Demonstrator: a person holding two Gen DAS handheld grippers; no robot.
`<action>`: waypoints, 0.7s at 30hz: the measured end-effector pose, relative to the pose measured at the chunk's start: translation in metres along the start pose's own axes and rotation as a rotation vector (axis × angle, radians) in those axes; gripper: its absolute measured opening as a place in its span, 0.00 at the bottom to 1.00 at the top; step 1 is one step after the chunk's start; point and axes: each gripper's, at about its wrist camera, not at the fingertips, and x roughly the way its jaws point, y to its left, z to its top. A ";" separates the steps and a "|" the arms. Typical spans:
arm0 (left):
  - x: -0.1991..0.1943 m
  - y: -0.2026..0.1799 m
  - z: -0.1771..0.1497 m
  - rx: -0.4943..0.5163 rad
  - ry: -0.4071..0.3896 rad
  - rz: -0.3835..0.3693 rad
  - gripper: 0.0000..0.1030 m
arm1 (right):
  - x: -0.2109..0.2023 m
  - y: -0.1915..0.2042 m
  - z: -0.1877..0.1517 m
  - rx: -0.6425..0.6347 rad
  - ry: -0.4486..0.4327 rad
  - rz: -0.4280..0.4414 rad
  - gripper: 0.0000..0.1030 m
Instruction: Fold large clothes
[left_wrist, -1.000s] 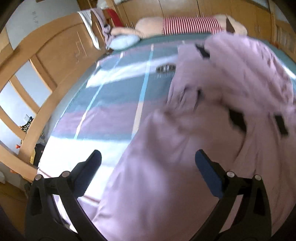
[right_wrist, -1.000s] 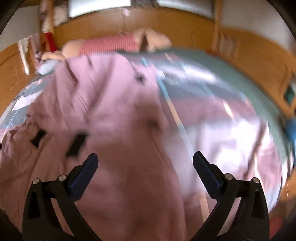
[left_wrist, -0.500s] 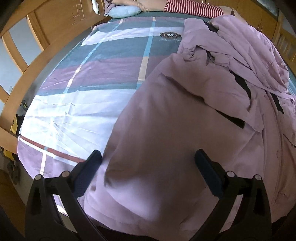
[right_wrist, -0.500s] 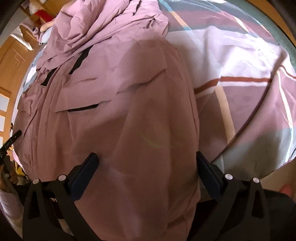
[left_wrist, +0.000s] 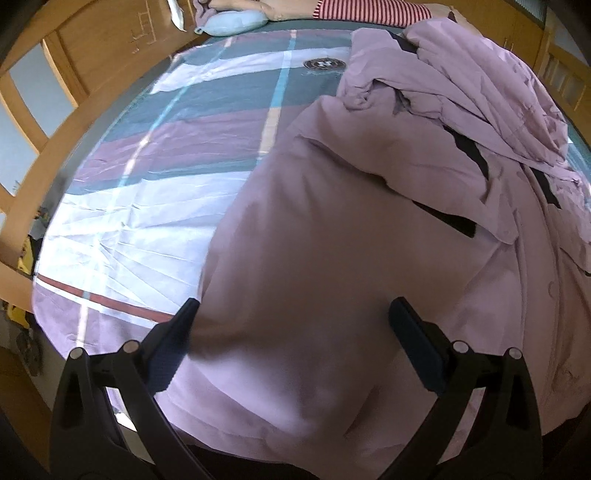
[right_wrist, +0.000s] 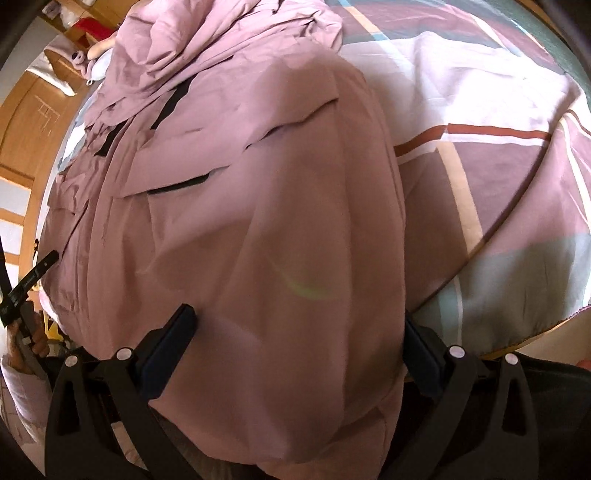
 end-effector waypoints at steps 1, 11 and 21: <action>0.002 0.000 0.000 -0.004 0.010 -0.023 0.98 | 0.001 0.004 -0.001 -0.023 0.021 0.008 0.99; -0.014 0.017 -0.001 -0.121 0.007 -0.356 0.26 | -0.038 0.034 0.005 -0.204 -0.039 0.158 0.15; -0.036 0.040 0.036 -0.274 -0.043 -0.876 0.21 | -0.117 0.039 0.093 -0.156 -0.320 0.659 0.10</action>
